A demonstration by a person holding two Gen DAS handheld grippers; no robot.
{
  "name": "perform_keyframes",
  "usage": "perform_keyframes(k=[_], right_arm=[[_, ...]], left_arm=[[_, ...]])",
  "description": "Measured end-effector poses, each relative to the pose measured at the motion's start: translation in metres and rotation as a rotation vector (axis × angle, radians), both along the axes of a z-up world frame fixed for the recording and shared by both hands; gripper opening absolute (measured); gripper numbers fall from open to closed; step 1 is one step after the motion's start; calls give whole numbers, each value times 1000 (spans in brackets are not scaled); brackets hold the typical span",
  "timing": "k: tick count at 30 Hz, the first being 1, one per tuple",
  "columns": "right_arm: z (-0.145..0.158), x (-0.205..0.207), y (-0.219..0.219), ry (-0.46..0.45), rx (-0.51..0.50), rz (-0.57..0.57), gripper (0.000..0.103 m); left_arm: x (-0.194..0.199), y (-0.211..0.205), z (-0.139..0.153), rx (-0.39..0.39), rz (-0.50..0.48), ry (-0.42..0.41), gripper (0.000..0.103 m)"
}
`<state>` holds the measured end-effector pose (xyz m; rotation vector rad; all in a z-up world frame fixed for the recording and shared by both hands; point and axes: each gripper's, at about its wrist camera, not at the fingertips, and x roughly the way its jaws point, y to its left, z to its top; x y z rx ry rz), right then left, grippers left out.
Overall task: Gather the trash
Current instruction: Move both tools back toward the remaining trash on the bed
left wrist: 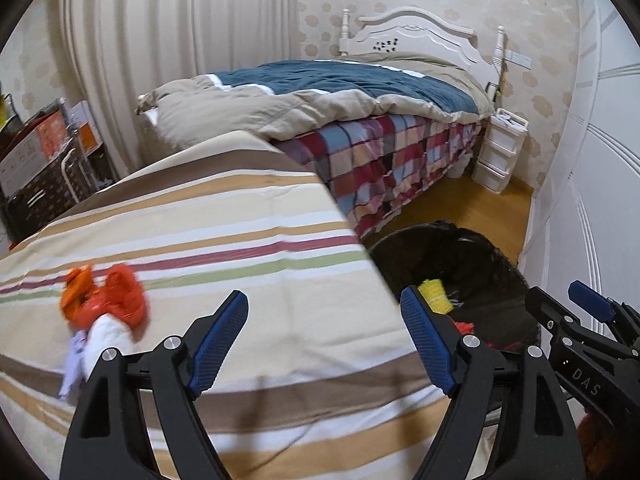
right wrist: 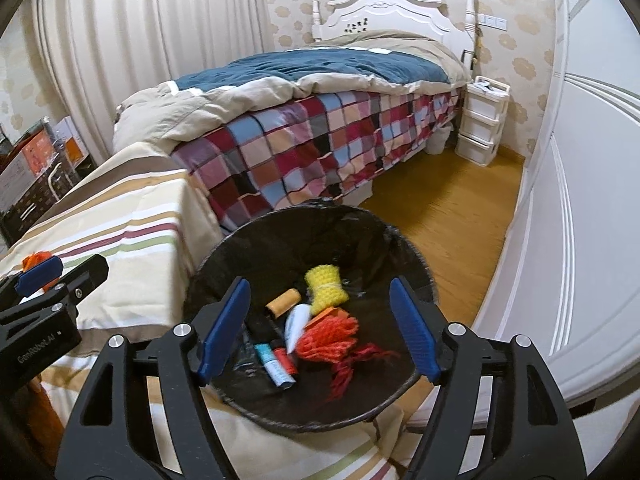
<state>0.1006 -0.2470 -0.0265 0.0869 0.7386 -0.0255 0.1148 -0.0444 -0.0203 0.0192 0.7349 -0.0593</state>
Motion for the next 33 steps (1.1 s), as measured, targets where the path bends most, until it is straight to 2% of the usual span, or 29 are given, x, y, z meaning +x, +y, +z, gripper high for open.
perform_keyframes(k=[9,13,23,33], right_arm=[[0,-12,54,8,9,111,71],[3,-16,82,4,7,167,71],[12,-28,166,-7,-19,341,71],[13,-37,237,0,-33,475,71]], left_arm=[[-34,62,12,11,114,-23,78],[-51,100,13,31,194,-35,78],[-80,183,6,35,361,-15,78],[-104,240,-6,43,476,14,78]])
